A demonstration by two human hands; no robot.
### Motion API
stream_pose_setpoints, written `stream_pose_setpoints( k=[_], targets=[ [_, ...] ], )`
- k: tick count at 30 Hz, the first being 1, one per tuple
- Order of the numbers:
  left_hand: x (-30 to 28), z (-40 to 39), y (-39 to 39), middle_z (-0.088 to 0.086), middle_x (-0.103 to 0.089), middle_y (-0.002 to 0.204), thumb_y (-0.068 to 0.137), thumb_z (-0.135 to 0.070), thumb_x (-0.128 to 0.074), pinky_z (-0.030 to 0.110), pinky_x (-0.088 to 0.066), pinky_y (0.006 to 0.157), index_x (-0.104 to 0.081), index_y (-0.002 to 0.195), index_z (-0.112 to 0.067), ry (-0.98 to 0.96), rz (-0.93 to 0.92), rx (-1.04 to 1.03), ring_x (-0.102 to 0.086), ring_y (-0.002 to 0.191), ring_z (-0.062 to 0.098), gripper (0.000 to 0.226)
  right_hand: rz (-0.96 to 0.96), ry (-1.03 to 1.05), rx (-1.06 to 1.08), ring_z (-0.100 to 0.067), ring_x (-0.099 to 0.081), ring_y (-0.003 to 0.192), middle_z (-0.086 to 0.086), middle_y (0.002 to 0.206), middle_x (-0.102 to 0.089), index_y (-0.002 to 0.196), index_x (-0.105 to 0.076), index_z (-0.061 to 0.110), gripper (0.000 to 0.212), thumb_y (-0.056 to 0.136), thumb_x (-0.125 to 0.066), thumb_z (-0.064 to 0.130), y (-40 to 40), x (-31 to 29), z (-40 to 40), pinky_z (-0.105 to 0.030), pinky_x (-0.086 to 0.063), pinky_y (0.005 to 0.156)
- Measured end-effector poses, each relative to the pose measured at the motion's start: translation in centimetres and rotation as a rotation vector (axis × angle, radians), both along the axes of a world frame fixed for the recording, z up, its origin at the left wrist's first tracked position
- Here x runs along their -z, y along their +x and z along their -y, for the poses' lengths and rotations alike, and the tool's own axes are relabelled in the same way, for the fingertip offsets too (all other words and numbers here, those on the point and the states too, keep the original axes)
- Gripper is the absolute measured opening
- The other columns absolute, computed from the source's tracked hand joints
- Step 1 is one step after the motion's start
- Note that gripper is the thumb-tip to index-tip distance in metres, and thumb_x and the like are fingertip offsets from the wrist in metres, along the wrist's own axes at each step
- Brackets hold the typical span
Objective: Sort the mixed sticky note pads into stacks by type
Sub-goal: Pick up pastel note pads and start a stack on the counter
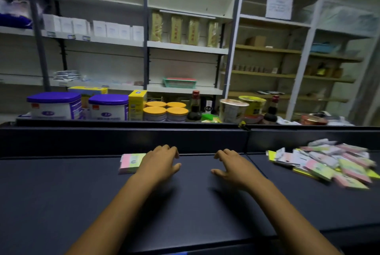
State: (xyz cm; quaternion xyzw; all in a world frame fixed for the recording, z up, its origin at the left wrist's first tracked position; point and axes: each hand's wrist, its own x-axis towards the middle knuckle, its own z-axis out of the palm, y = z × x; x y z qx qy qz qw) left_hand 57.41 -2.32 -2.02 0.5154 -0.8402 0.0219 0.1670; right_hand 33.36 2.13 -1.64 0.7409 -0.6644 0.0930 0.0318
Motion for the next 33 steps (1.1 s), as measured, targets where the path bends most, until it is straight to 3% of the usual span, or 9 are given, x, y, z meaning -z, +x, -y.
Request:
stream_pose_setpoints(
  k=[20,33],
  targets=[
    [-2.4,-17.2,-28.0,-0.003,-0.056,0.126,0.096,-0.046,-0.052,0.037,-0.050,0.090,-0.053,0.123,-0.028,-0.035,-0.026,0.300,-0.053,0.115,0.018,0.033,0.075,-0.023,0.311,-0.020,-0.050,0.122,0.000,0.136,-0.050,0.133,-0.045,0.023,0.052,0.093,-0.056,0.055,-25.6,-1.3,-23.0,-0.036,-0.048,0.093],
    [-2.2,-14.5,-38.2,-0.005,-0.058,0.120,0.094,-0.046,-0.052,0.034,-0.050,0.081,-0.054,0.121,-0.029,-0.052,-0.035,0.341,-0.055,0.109,0.018,0.032,0.092,-0.048,0.380,-0.019,-0.048,0.124,0.000,0.137,-0.049,0.134,-0.044,0.022,0.051,0.094,-0.056,0.052,-34.4,-1.0,-21.9,-0.037,-0.048,0.097]
  ],
)
